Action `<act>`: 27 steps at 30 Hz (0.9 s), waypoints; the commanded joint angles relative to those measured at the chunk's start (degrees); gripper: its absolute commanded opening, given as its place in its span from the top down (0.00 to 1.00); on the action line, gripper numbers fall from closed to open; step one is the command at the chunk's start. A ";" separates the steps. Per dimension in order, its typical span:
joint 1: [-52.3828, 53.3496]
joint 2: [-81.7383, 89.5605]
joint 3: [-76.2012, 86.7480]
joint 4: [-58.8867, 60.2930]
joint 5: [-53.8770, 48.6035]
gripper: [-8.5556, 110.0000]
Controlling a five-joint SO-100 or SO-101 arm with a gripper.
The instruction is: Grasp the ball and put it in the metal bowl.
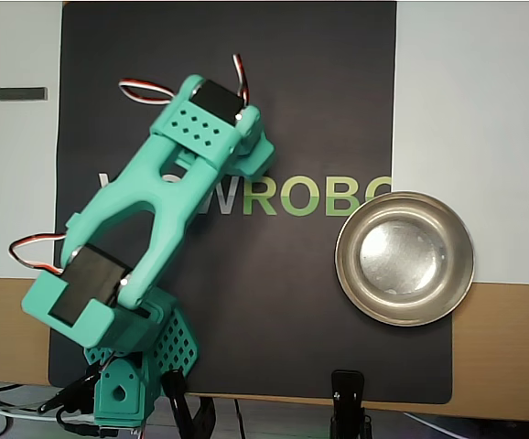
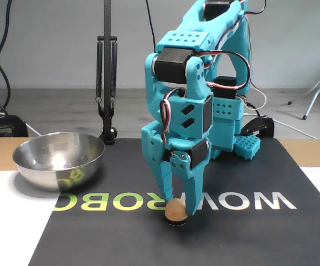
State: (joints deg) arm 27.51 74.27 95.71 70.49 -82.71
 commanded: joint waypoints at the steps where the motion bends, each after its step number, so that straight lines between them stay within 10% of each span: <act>1: -0.18 0.18 -1.85 -0.26 0.18 0.51; 27: 0.09 0.18 -1.85 -0.35 0.18 0.57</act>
State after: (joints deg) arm 27.69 74.27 95.71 70.49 -82.71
